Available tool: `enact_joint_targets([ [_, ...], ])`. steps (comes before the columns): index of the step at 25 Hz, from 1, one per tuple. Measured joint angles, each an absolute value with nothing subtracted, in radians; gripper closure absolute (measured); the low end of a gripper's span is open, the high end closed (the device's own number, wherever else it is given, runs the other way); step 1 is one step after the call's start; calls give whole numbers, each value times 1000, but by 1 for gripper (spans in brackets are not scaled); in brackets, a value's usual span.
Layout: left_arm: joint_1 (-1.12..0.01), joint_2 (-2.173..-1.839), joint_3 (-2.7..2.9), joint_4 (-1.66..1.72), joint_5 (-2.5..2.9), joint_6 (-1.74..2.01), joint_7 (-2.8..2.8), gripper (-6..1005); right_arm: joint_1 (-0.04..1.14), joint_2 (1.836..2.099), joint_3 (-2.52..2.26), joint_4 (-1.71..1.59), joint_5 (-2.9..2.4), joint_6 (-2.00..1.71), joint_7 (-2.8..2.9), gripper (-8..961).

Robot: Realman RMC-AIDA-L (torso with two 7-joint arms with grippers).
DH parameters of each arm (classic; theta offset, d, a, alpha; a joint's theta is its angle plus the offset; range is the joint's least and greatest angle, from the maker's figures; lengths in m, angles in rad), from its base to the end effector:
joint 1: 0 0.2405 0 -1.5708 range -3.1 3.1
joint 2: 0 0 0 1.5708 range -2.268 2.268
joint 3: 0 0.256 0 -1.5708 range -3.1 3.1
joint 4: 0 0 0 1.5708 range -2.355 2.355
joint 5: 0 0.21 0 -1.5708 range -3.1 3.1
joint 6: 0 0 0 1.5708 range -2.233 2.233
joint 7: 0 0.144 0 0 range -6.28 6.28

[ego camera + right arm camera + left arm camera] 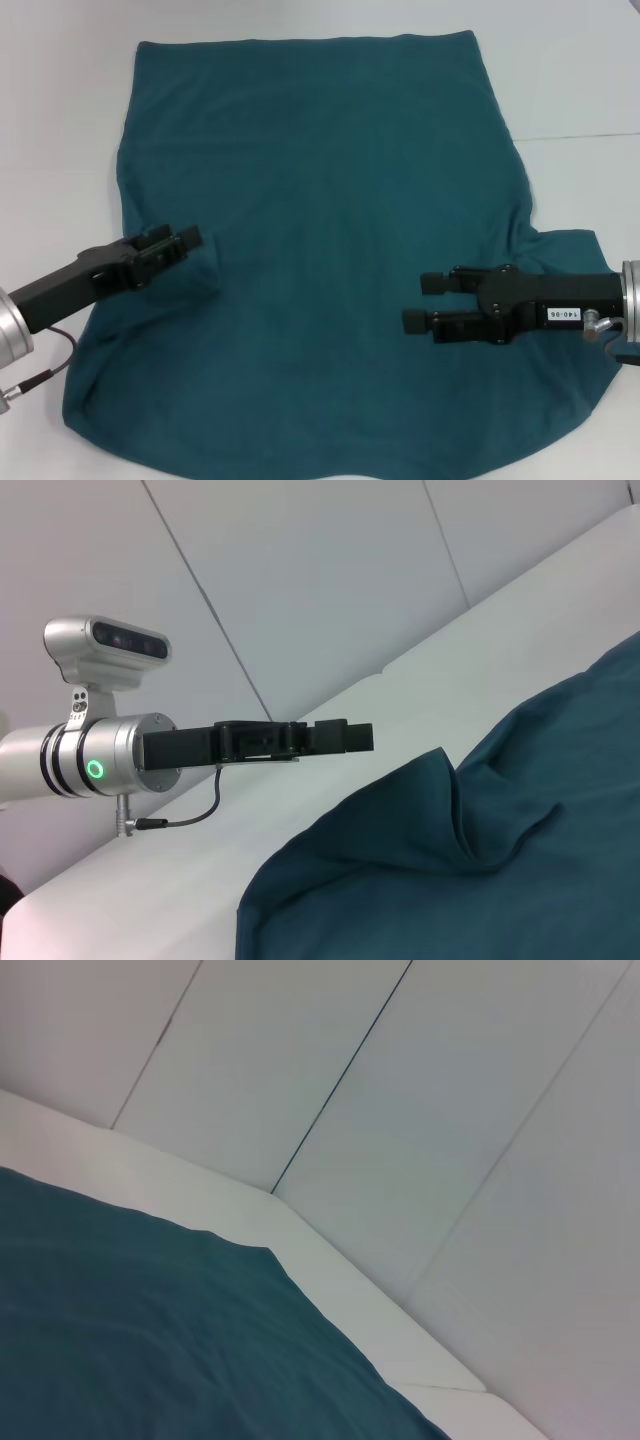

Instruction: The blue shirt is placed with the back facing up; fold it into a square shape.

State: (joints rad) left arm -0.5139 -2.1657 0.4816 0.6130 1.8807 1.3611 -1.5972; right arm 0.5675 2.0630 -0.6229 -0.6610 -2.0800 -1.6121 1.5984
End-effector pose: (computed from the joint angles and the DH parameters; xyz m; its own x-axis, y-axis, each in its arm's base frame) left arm -0.2763 0.3473 -0.0027 0.4159 0.4930 0.7642 0.8190 -0.5683 -0.0792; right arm 0.2586 0.3342 0.0085 0.7013 -0.5113 -0.4967 -0.5968 -0.8022 -0.0169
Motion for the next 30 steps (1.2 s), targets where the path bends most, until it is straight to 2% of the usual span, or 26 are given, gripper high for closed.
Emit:
enact_joint_targets([
  [17,-472,-2164,477,638,1852,1331,-1584,134,568,2057,-615,-661,-2080,-1614,1598,76],
  [30,-472,-2164,487,625,1854,1638,-1429,129,528,2045,-505,-673,-2080,-1548,1705,77],
])
